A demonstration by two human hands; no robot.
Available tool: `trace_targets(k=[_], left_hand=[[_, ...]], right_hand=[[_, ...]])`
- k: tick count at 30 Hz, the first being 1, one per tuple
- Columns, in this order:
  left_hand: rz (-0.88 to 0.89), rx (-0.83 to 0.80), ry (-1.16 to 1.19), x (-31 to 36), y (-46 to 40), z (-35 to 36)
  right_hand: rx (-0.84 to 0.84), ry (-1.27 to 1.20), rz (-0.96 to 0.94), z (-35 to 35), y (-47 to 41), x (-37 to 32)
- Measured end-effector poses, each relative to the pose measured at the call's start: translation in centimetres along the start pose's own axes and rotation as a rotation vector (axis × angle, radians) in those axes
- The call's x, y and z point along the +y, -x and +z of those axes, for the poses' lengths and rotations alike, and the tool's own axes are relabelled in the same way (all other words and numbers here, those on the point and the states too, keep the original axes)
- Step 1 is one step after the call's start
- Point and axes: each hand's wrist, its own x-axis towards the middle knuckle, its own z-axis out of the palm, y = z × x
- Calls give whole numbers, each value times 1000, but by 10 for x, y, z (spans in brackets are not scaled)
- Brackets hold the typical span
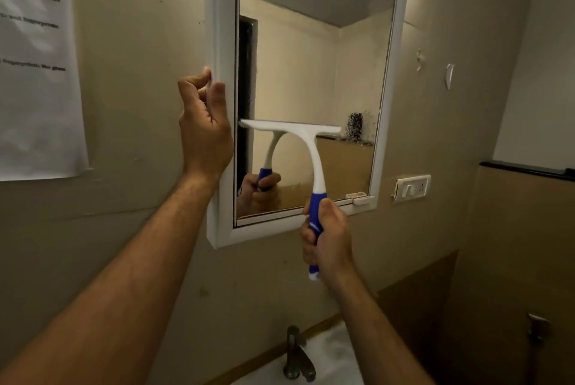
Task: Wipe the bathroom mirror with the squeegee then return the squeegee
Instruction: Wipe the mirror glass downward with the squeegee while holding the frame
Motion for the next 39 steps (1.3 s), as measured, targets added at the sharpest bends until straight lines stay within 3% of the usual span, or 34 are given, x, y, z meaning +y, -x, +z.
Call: trace_targets(k=[6,15,23,31,39], left_hand=[[-28,2,6,-13,29,-3],[-5,-42,-19,-17,31,-8],[-19,-20,-26,-15,33,-5],[-52,-31,-58,-11,32,-9],[-42,-25,-60,-11,33,-9]], right_hand=[[51,-34,65,-2,37,44],[99,1,7,11,-2,-11],[119,34,90,4,37,43],[93,21,4,18,-4,-13],[145,59,74,10,31,31]])
